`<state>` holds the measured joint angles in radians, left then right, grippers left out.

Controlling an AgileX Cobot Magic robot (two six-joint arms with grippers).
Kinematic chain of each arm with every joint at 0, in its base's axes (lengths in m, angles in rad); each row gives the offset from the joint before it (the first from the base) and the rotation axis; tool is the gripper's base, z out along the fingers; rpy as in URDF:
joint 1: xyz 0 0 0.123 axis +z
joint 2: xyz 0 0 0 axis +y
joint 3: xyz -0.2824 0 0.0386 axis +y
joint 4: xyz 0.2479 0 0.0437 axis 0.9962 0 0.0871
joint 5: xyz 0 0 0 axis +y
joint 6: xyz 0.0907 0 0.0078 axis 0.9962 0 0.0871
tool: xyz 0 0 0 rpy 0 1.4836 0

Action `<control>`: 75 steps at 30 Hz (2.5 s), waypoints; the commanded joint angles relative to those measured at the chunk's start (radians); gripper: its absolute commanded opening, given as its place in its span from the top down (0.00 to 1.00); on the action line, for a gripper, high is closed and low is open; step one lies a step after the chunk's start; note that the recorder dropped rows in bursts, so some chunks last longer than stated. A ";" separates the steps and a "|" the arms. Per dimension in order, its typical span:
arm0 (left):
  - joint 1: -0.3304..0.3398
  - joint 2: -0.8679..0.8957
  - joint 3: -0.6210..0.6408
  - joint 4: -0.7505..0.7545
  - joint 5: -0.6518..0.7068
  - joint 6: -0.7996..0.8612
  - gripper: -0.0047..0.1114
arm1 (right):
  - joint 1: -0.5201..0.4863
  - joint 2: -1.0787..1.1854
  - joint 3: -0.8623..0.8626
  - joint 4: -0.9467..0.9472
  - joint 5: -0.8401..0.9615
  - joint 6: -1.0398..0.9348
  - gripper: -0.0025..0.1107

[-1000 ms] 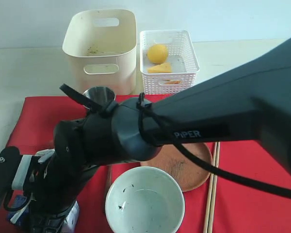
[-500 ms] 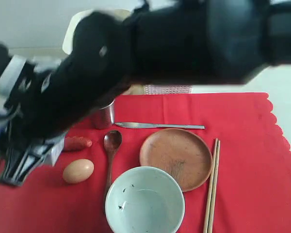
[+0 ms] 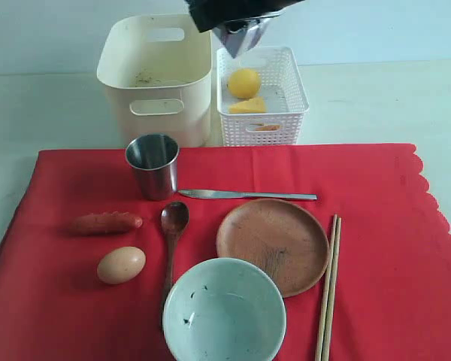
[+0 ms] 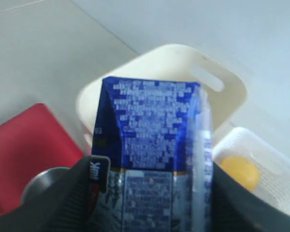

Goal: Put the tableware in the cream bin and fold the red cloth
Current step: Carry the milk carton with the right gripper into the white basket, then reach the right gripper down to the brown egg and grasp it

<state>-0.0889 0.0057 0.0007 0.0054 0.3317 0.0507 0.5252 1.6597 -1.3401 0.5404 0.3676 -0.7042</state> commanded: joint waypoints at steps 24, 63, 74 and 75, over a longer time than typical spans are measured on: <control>0.002 -0.006 -0.001 -0.005 -0.008 -0.003 0.94 | -0.132 0.452 -0.004 0.043 -0.624 0.280 0.30; 0.002 -0.006 -0.001 -0.005 -0.008 0.000 0.94 | 0.313 0.152 0.214 0.031 -0.042 -0.078 0.98; 0.002 -0.006 -0.001 -0.005 -0.008 -0.002 0.94 | 0.455 0.324 0.065 -0.112 0.039 -0.124 0.60; 0.002 -0.006 -0.001 -0.005 -0.008 -0.002 0.94 | 0.458 0.328 0.065 -0.146 0.056 -0.124 0.51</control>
<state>-0.0889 0.0057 0.0007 0.0054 0.3317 0.0507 0.9732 1.9810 -1.2676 0.4751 0.4156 -0.8388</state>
